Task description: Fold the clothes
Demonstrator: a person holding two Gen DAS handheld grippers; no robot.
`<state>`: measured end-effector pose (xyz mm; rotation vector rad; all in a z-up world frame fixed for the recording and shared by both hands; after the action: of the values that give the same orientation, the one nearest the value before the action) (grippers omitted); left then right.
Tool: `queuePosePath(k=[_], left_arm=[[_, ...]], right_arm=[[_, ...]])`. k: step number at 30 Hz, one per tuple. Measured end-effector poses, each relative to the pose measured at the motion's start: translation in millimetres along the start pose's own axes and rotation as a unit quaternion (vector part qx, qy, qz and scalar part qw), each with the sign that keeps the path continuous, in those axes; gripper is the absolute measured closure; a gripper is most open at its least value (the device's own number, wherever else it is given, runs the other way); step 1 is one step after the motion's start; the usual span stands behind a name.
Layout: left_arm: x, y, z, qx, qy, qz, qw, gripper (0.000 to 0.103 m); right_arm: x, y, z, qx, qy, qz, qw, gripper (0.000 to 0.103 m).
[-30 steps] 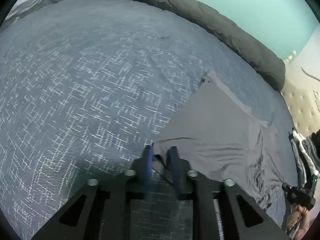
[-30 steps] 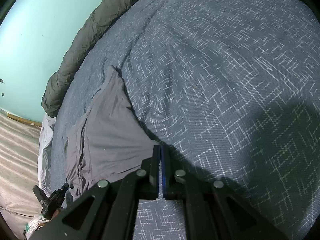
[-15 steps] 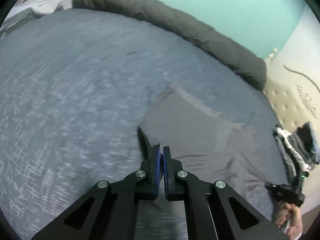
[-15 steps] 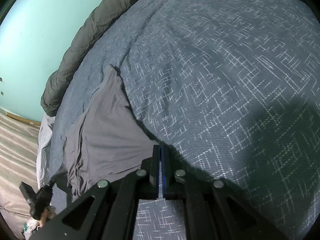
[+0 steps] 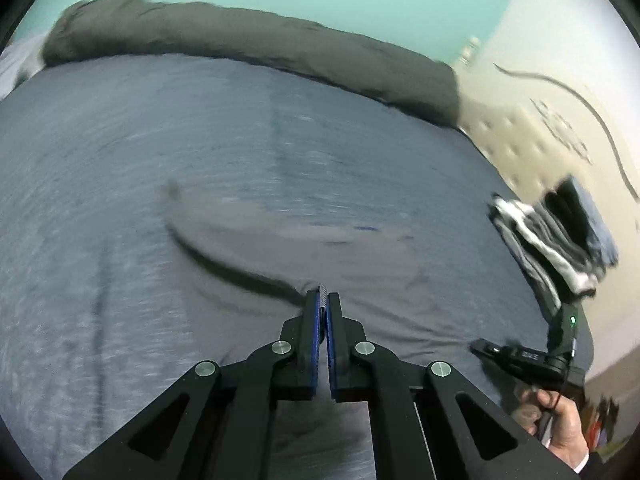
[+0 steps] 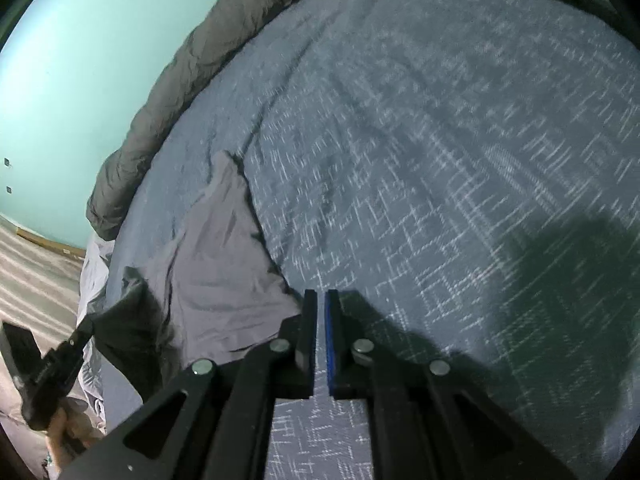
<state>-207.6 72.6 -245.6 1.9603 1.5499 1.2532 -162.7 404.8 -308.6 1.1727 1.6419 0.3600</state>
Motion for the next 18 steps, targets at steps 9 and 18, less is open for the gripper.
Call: queuePosePath(k=[9,18], left_arm=[[101,-77,23,-0.086,-0.068,0.020,0.9938,0.100],[94,-88,33,-0.106,-0.046,0.003,0.9932,0.078]], right_arm=[[-18,-6,-2,0.004,-0.001,-0.073,0.997,0.100],[-40,-26,2,-0.011,0.027,-0.102,0.994,0.099]])
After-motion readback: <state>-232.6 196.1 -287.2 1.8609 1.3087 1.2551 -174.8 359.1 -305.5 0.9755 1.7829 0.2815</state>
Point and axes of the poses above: each gripper's, at about its wrist camera, not at the fingertips, and y roughly against the way its jaws point, x to its right, z to its underside, the point moved 2 cm from there along -y, roughly the way its jaws point, and after that the axes turned 8 degrees about y, right-handed, at the moved point
